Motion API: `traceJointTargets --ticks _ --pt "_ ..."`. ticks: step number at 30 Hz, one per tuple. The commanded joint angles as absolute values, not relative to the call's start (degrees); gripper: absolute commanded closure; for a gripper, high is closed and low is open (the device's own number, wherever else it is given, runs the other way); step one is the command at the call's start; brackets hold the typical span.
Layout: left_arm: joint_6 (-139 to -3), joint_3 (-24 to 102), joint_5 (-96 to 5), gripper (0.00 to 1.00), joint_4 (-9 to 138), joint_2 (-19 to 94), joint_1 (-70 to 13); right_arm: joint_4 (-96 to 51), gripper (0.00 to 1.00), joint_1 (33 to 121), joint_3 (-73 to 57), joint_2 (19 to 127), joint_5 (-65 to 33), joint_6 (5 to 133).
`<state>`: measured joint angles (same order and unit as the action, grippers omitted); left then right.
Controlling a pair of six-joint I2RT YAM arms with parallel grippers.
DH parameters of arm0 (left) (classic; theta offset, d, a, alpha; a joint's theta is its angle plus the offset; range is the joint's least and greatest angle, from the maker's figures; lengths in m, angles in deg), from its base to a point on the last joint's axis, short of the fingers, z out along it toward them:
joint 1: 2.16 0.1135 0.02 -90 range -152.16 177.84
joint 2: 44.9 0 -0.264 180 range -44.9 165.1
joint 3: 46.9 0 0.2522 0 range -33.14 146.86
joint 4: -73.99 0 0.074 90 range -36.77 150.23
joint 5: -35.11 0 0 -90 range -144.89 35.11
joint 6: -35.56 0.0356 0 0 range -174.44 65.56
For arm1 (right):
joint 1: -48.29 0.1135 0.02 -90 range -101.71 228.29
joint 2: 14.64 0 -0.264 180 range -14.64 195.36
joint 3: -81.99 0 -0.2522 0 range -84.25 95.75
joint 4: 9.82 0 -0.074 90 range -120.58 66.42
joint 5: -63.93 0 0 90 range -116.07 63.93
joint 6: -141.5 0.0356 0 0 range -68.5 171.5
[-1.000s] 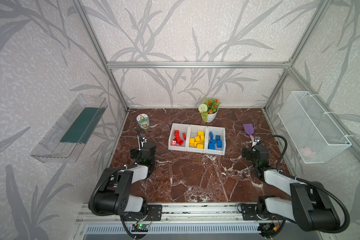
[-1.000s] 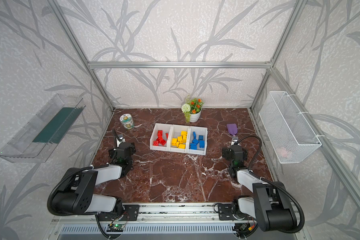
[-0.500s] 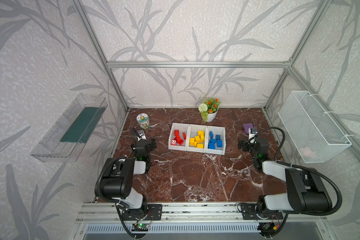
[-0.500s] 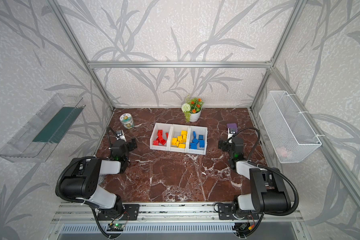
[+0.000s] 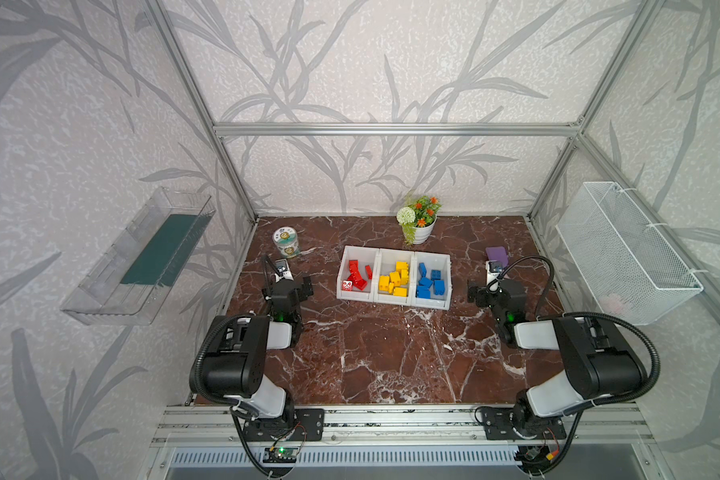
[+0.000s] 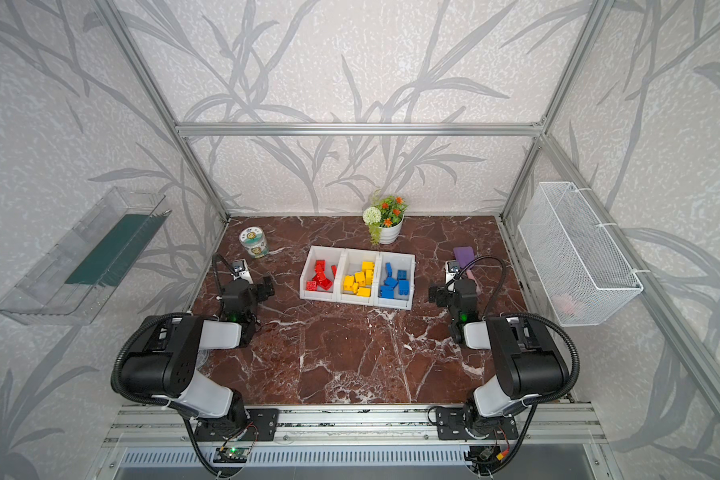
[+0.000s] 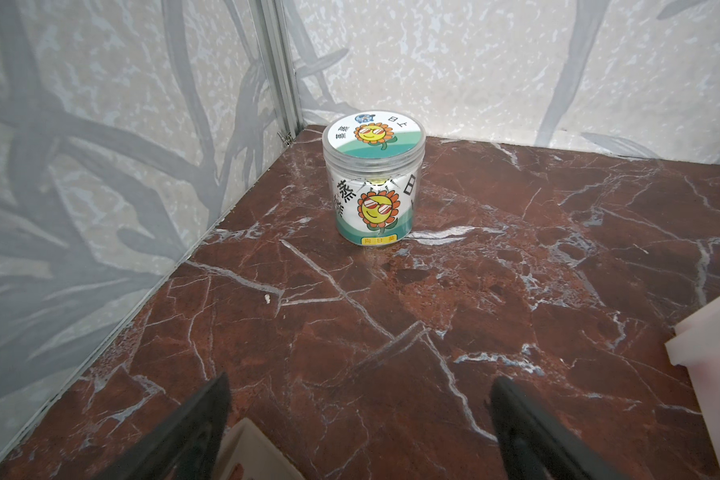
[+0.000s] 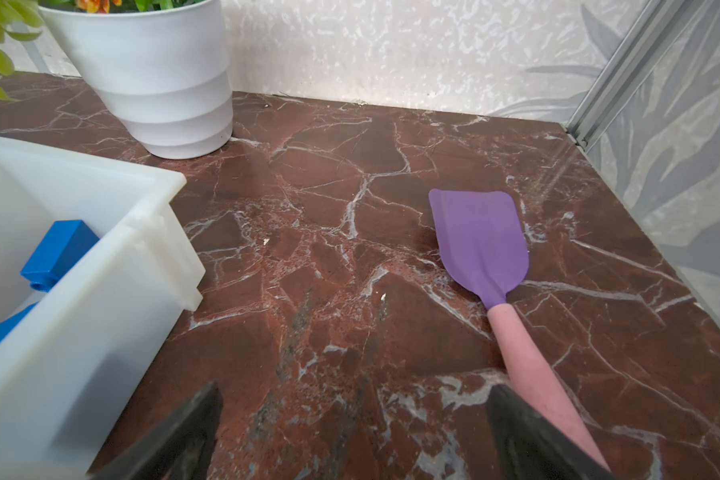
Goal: Sort the legos into containers by color
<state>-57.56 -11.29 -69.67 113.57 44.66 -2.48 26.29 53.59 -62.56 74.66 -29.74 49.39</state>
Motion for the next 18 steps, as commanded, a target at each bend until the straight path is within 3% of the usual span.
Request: traceJointTargets --ticks 1,18 --pt "-56.71 -11.77 -69.48 0.01 115.35 45.27 -2.69 25.91 0.01 53.59 -61.65 73.60 -30.65 48.67" --pt "-56.91 -11.69 -68.77 0.01 115.22 45.24 -2.40 25.55 0.01 53.57 -61.58 73.60 -30.73 48.69"
